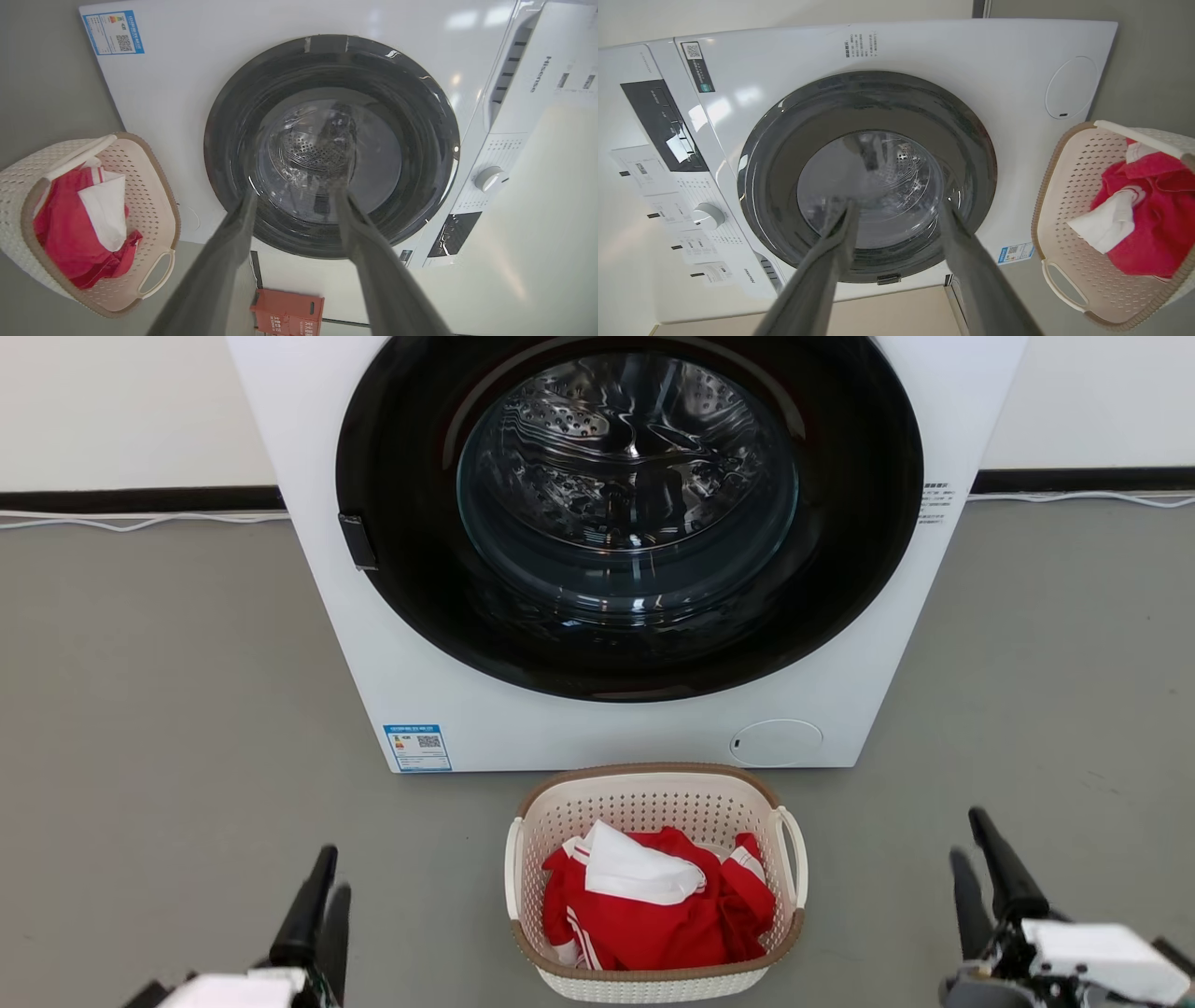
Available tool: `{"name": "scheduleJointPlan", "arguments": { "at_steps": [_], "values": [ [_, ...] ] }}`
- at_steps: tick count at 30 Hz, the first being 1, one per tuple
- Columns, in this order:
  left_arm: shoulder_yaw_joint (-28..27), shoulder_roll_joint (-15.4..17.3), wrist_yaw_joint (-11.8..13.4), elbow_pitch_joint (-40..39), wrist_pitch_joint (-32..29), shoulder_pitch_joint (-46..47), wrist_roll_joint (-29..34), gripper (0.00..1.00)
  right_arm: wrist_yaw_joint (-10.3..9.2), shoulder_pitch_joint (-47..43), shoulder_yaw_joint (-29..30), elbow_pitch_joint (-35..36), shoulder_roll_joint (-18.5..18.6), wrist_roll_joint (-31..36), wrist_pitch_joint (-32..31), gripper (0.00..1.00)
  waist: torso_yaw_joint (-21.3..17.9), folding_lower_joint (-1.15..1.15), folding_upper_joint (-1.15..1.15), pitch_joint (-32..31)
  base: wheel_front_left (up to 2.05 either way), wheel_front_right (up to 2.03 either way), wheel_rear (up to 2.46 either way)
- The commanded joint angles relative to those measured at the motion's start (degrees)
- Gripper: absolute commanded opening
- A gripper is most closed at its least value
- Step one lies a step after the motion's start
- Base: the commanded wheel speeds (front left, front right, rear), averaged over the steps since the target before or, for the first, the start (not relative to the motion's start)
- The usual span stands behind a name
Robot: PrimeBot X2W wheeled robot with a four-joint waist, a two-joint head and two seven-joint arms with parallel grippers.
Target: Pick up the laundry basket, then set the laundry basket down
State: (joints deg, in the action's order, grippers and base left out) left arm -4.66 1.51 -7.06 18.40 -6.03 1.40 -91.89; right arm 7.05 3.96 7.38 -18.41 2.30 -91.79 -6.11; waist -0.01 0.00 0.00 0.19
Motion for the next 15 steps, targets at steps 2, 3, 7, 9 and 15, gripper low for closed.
{"name": "scheduleJointPlan", "arguments": {
  "at_steps": [2, 3, 7, 9, 15],
  "values": [
    [0.25, 0.11, -0.01, -0.59, 0.40, 0.45, 0.00, 1.00, 0.01, 0.38, 0.02, 0.73, 0.10, -0.10, 0.17, 1.00, -0.01, 0.01, 0.00, 0.10, 0.00, 0.00, 0.00],
    [0.35, 0.12, -0.01, -0.62, 0.57, 0.47, 0.00, 1.00, 0.01, 0.36, 0.02, 0.86, 0.10, -0.12, 0.26, 1.00, -0.01, 0.02, 0.00, 0.10, 0.00, 0.00, 0.00],
    [0.76, 0.16, -0.03, -0.71, 1.24, 0.44, 0.02, 1.00, 0.03, 0.14, -0.05, 1.35, 0.12, -0.03, 0.72, 1.00, 0.00, 0.12, 0.00, -0.07, 0.00, 0.00, 0.00],
    [0.94, 0.18, -0.03, -0.75, 1.58, 0.39, 0.10, 1.00, 0.03, 0.01, -0.15, 1.63, 0.13, 0.14, 1.01, 1.00, 0.00, 0.05, 0.00, -0.03, 0.00, 0.00, 0.00],
    [1.28, 0.25, -0.05, -0.68, 2.58, 0.50, 1.24, 1.00, 0.05, -0.16, -0.87, 2.32, 0.65, 1.49, 2.32, 1.00, -0.01, 0.00, 0.00, 0.07, 0.00, 0.00, 0.00]
  ]
}}
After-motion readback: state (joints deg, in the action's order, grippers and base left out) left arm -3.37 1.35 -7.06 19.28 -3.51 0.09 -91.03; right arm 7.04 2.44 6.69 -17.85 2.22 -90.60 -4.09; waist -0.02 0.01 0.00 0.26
